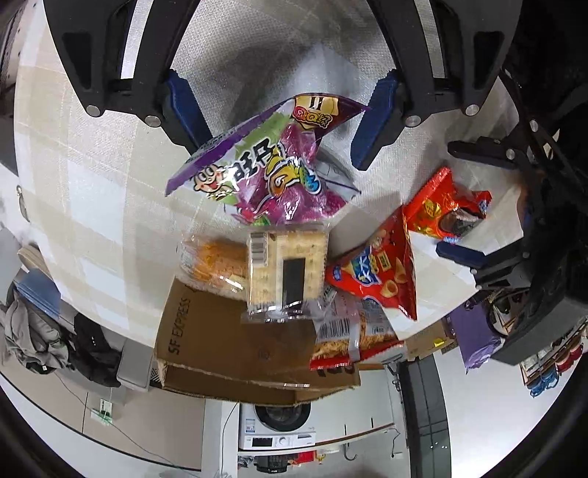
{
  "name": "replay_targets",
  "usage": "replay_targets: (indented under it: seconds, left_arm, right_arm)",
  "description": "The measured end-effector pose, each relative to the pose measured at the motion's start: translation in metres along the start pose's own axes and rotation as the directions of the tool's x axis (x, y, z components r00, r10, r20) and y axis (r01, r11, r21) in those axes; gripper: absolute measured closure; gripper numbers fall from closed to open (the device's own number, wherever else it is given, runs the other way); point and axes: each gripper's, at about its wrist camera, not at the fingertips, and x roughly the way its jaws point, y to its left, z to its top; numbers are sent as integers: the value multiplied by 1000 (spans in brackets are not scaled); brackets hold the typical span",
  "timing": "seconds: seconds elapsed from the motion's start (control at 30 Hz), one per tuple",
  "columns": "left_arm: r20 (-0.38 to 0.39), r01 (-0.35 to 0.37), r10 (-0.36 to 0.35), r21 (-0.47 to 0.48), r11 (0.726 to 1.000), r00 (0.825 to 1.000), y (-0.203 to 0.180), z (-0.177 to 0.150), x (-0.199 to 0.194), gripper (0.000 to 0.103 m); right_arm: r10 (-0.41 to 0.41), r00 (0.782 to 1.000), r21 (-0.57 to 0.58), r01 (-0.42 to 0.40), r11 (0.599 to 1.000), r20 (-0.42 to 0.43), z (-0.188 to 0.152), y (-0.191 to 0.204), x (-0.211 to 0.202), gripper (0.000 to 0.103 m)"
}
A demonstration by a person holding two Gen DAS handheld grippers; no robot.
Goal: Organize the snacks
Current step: 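Grasp the purple candy bag with the right gripper while the left grasps the red cookie pack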
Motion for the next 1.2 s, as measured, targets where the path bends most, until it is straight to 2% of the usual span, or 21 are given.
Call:
replay_targets:
  seconds: [0.13, 0.27, 0.33, 0.37, 0.53, 0.73, 0.83, 1.07, 1.13, 1.2]
  left_arm:
    - [0, 0, 0, 0, 1000, 1000, 0, 0, 0, 1]
    - [-1, -1, 1, 0, 1000, 1000, 0, 0, 0, 1]
    - [-2, -1, 1, -1, 1000, 1000, 0, 0, 0, 1]
    - [-2, -1, 1, -1, 1000, 1000, 0, 0, 0, 1]
    - [-1, -1, 1, -1, 1000, 1000, 0, -1, 0, 1]
    - [11, 18, -18, -12, 1000, 1000, 4, -1, -5, 3]
    - [27, 30, -30, -12, 999, 999, 5, -1, -9, 9]
    - [34, 34, -33, -19, 999, 999, 7, -4, -12, 43]
    - [37, 41, -40, -22, 999, 999, 8, -6, -14, 45]
    - [46, 53, -52, -17, 998, 998, 8, -6, -17, 52]
  right_arm:
    - [-7, 999, 32, 6, 999, 43, 3, -6, -6, 26]
    - [-1, 998, 40, -1, 999, 55, 5, -9, -9, 41]
    - [-1, 998, 28, -1, 1000, 61, 5, -8, -10, 43]
    - [-1, 998, 23, 0, 1000, 65, 4, -7, -10, 49]
    - [6, 996, 24, -8, 1000, 84, 6, -7, -17, 59]
    - [23, 994, 5, -24, 1000, 106, 7, -7, -29, 59]
    - [32, 992, 2, -33, 999, 120, 8, -7, -34, 59]
    - [42, 988, 14, -45, 999, 151, 9, -8, -44, 59]
    - [41, 987, 13, -43, 999, 154, 10, -7, -45, 59]
    - [42, 987, 12, -44, 999, 157, 9, -7, -46, 59]
